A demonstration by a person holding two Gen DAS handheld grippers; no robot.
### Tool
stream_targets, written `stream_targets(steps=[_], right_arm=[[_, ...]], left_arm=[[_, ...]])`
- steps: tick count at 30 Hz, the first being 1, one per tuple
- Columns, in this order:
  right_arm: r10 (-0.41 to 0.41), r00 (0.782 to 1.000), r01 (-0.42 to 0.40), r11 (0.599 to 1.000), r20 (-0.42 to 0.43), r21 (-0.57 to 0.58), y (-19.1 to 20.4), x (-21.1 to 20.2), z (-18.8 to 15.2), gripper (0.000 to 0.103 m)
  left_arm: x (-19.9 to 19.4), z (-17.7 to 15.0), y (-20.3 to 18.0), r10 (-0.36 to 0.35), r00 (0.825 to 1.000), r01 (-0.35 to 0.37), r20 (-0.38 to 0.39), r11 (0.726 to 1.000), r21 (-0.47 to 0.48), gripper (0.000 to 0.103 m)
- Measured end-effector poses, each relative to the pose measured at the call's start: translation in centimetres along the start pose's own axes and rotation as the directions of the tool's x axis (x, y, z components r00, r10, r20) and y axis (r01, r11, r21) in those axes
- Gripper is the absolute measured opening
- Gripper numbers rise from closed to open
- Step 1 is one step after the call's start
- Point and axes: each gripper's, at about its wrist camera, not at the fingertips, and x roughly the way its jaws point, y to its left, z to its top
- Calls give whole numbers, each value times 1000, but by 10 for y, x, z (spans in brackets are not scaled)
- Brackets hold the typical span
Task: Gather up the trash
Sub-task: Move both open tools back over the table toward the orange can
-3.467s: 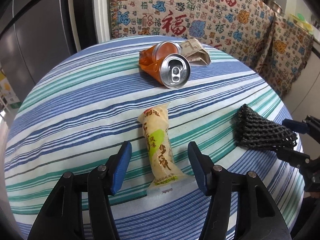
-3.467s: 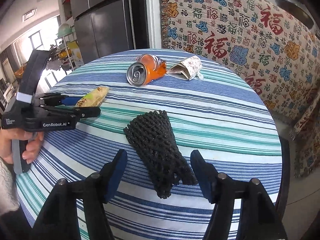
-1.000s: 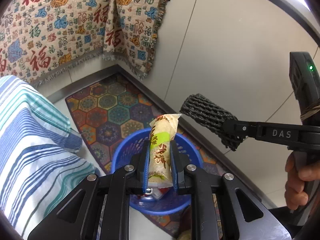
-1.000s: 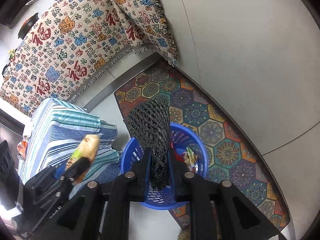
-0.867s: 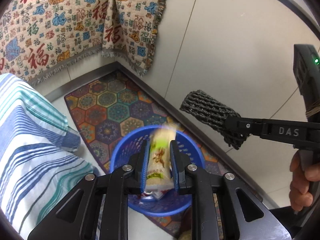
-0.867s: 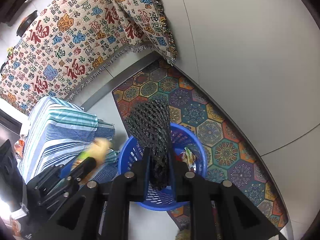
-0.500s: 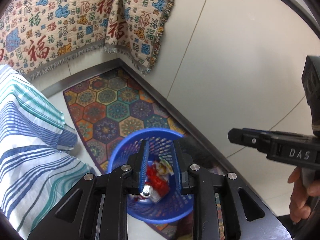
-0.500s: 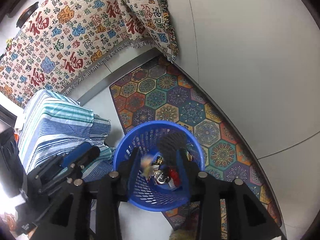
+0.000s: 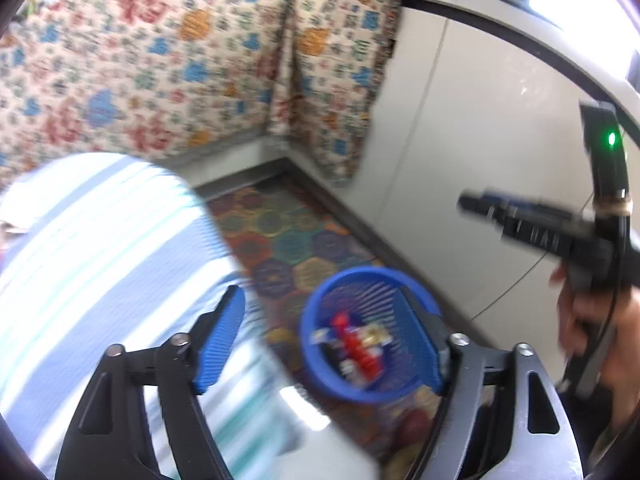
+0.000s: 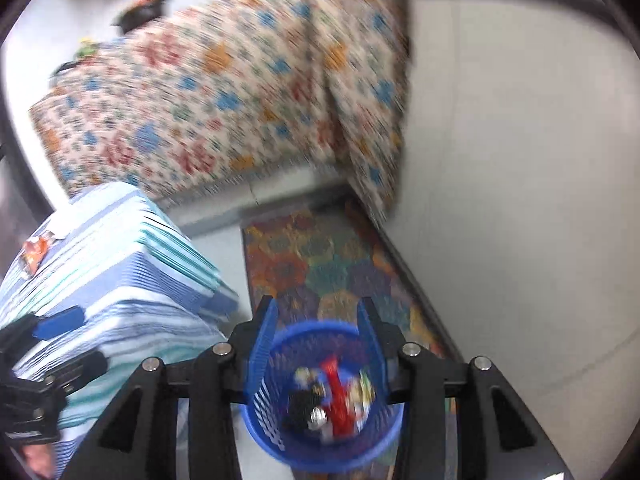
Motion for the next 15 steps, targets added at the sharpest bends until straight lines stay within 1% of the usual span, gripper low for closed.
stream_targets(steps=[1, 2, 3, 5, 6, 8, 9, 11, 13, 15], right_arm=[[9, 999, -8, 999, 34, -36, 14, -5, 1, 45], [23, 998, -19, 997, 60, -69, 27, -9, 2, 48], [43, 996, -35, 994, 81, -103, 44, -13, 2, 51], [99, 990, -82, 983, 99, -165, 78, -18, 1, 52], [135, 986, -114, 975, 96, -193, 97, -19, -1, 52], [213, 975, -192, 952, 63, -239, 134, -19, -7, 54], [247, 968, -230, 938, 35, -258, 154, -17, -12, 56], [298, 954, -293, 905, -31, -309, 195, -12, -23, 58], [325, 942, -334, 867, -87, -370, 233, -8, -35, 58], [338, 933, -358, 833, -125, -422, 266, -3, -44, 58]], left_arm=[[-12, -8, 15, 33, 999, -33, -4, 999, 5, 84], [-23, -16, 32, 68, 998, -68, -12, 998, 3, 87], [-33, -26, 51, 104, 994, -105, -27, 994, -7, 87], [-49, -44, 92, 176, 982, -178, -63, 983, -34, 87], [-54, -51, 112, 216, 973, -220, -83, 974, -48, 87], [-65, -65, 158, 304, 945, -317, -122, 943, -100, 87], [-70, -71, 179, 333, 934, -350, -130, 926, -138, 87], [-82, -77, 221, 381, 916, -401, -127, 889, -222, 87], [-88, -79, 257, 415, 901, -434, -128, 854, -288, 87], [-88, -76, 284, 423, 898, -439, -123, 833, -337, 87]])
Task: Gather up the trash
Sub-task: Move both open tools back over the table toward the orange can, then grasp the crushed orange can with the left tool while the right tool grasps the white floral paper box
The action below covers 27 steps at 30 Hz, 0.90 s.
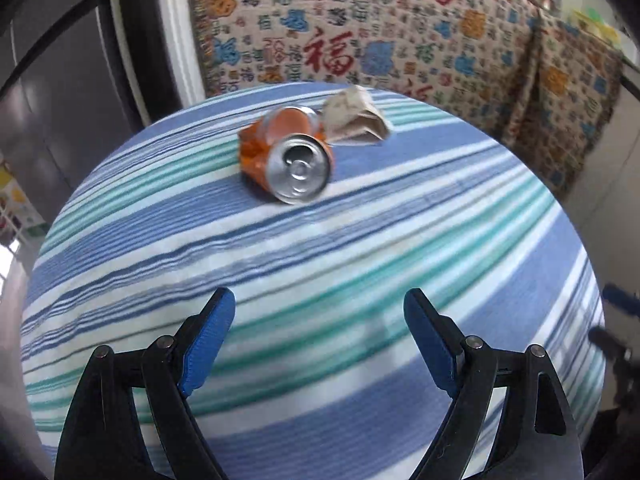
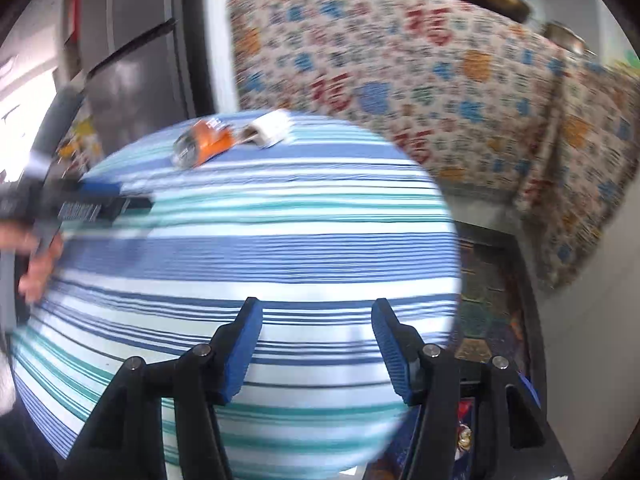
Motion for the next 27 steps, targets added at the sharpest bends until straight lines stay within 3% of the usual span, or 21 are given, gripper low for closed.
stream_targets(steps=[4, 10, 13, 16, 18, 21, 24, 27], right_arm=[[8, 1000, -11, 997, -28, -78, 34, 20, 7, 58], [5, 1000, -8, 994, -31, -105, 49, 31, 8, 58], [4, 999, -7, 995, -33, -99, 51, 32, 6, 58], [4, 999, -8, 995, -34, -99, 45, 31, 3, 58], [10, 999, -13, 996, -38, -92, 43, 31, 4, 58], [27, 999, -29, 997, -36, -65, 37, 29, 9, 58], [37, 999, -38, 999, -25, -34, 26, 28, 21, 58], [39, 998, -39, 999, -41, -6, 16, 35, 39, 59]], left_arm=[[22, 24, 17, 21, 1000, -20, 21, 997, -77, 87], [31, 67, 32, -36, 995, 48, 94, 990, -130, 87], [48, 95, 40, -74, 996, 78, 56, 995, -67, 92], [67, 111, 34, -22, 999, 20, 31, 997, 76, 91], [74, 117, 32, -33, 999, 29, 24, 990, 141, 90], [85, 121, 27, -108, 994, 109, -13, 975, 195, 82], [93, 120, 19, -144, 988, 152, -50, 949, 275, 49], [90, 119, 22, -173, 984, 178, -42, 947, 266, 31]])
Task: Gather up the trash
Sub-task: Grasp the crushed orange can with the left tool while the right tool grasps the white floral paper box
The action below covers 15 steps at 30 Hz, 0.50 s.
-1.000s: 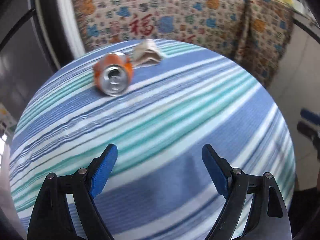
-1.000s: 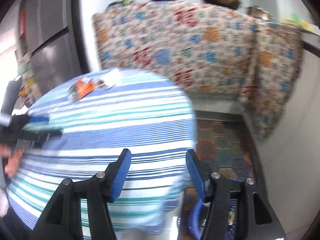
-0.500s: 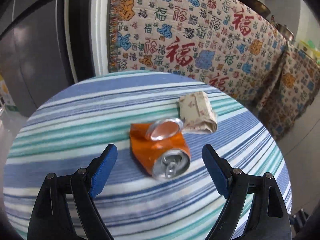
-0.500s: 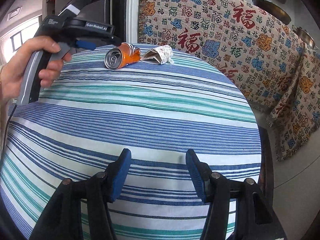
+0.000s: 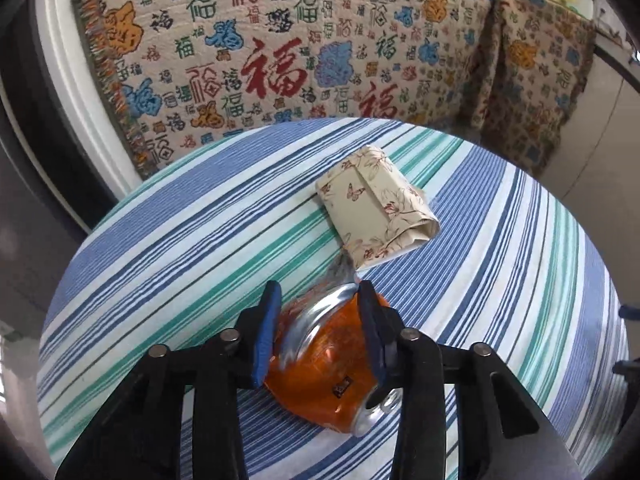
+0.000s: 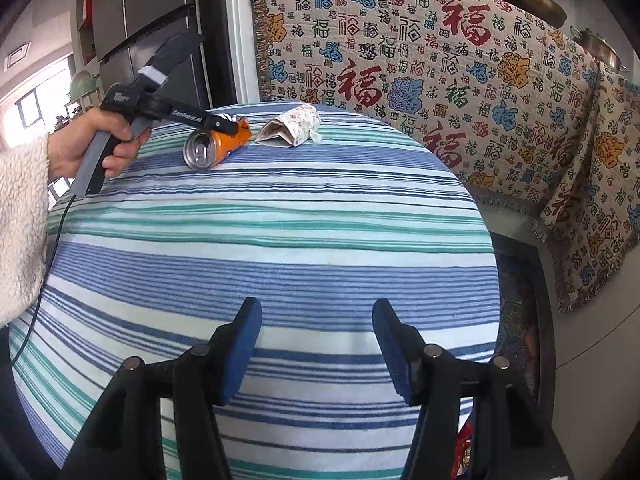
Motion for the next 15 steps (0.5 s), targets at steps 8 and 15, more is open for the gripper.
stream_targets(steps=[8, 15], right_arm=[[78, 995, -72, 992, -57, 105, 0, 68, 95, 59], [175, 982, -144, 935, -67, 323, 26, 160, 176, 73]], left_arm=[[-32, -34, 15, 84, 996, -77, 43, 984, -159, 16], [-59, -68, 30, 171, 982, -145, 78, 954, -264, 16]])
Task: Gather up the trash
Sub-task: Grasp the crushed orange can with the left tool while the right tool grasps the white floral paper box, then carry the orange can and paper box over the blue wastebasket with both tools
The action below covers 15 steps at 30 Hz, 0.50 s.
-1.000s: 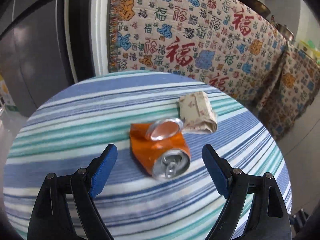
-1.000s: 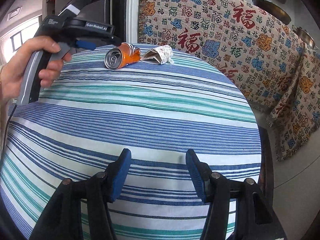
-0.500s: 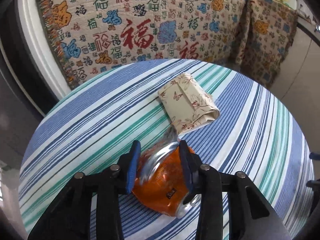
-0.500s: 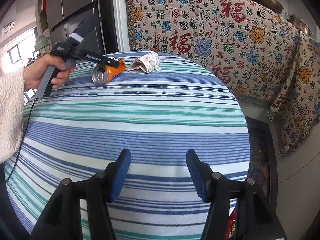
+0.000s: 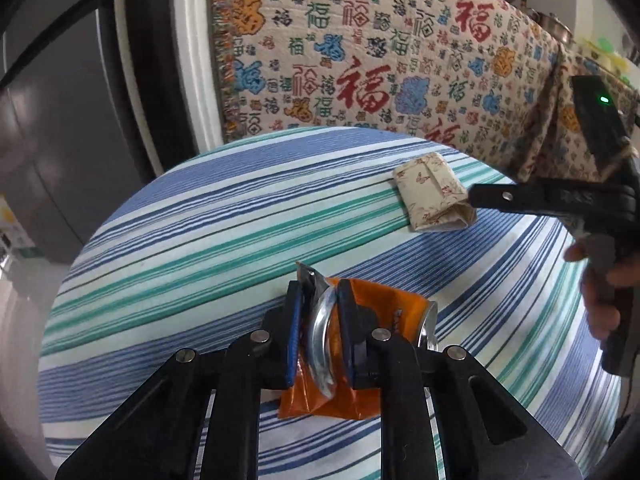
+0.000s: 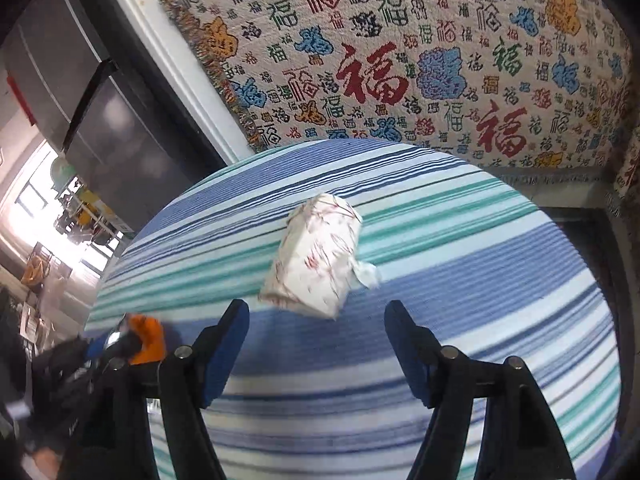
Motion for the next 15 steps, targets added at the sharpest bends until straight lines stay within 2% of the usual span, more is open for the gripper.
stream_targets(steps=[4, 5, 6, 11, 15], right_arm=[[-73, 996, 75, 996, -47, 39, 14, 40, 12, 73], [-95, 993, 98, 995, -71, 32, 14, 46, 11, 67], [-125, 990, 125, 992, -60, 9, 16, 45, 10, 58], [-103, 992, 101, 994, -65, -33, 9, 17, 0, 49], [-97, 994, 94, 993, -53, -71, -8, -21, -19, 49]], left_arm=[[-4, -2, 9, -7, 1000, 8, 7, 1000, -26, 16], [-5, -2, 11, -14, 1000, 14, 6, 999, -34, 16], [-5, -2, 13, -20, 1000, 20, 5, 999, -39, 16], [-12, -3, 13, -24, 1000, 24, 17, 999, -41, 16], [-23, -3, 8, -46, 999, 47, 21, 997, -54, 16]])
